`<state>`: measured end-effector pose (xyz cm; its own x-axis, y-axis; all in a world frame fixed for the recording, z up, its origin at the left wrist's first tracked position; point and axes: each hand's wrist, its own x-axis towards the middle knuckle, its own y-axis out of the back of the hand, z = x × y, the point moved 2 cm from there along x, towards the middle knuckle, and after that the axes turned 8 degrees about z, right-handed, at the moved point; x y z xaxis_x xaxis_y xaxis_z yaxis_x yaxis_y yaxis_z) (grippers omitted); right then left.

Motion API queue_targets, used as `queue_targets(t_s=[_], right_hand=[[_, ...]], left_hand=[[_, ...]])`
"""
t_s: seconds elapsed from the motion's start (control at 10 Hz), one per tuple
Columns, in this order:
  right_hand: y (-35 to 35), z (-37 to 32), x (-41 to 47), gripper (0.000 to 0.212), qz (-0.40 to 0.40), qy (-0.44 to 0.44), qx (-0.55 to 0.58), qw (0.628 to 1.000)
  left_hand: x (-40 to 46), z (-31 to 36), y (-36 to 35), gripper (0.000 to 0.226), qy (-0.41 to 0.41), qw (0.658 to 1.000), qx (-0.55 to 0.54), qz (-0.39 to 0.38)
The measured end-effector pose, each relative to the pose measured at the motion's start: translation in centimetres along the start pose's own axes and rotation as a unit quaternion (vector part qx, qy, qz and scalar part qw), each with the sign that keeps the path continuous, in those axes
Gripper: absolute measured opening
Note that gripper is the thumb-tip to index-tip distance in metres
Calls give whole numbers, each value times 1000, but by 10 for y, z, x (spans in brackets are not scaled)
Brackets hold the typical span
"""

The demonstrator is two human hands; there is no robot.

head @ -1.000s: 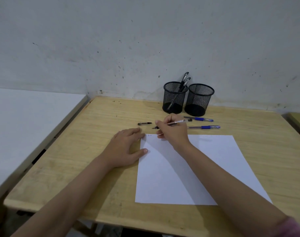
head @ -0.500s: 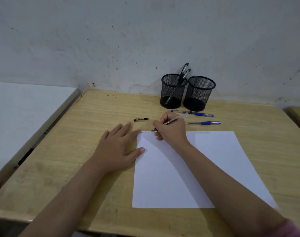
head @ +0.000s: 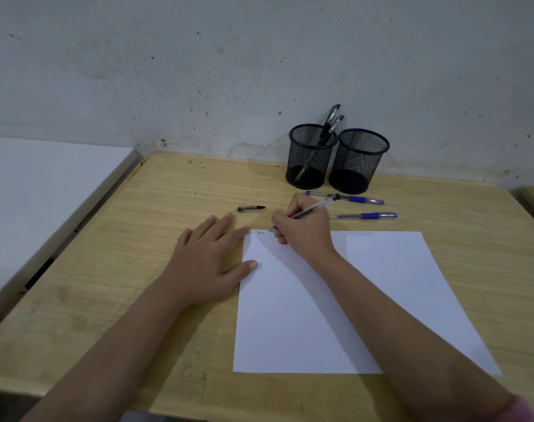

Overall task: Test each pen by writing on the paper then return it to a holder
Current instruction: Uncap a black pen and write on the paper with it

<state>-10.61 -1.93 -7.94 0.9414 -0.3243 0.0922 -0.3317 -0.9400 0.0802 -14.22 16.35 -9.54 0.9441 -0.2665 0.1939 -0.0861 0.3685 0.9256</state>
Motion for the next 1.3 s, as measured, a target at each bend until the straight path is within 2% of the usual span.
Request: queue_targets(t_s=[0.4, 1.3], right_hand=[[1, 2, 2, 35, 5, -8, 4, 1000], [4, 0, 2, 30, 51, -23, 3, 998]], left_hand=[[0, 0, 0, 77, -1, 1000, -2, -1], [1, 1, 2, 76, -4, 999, -31, 12]])
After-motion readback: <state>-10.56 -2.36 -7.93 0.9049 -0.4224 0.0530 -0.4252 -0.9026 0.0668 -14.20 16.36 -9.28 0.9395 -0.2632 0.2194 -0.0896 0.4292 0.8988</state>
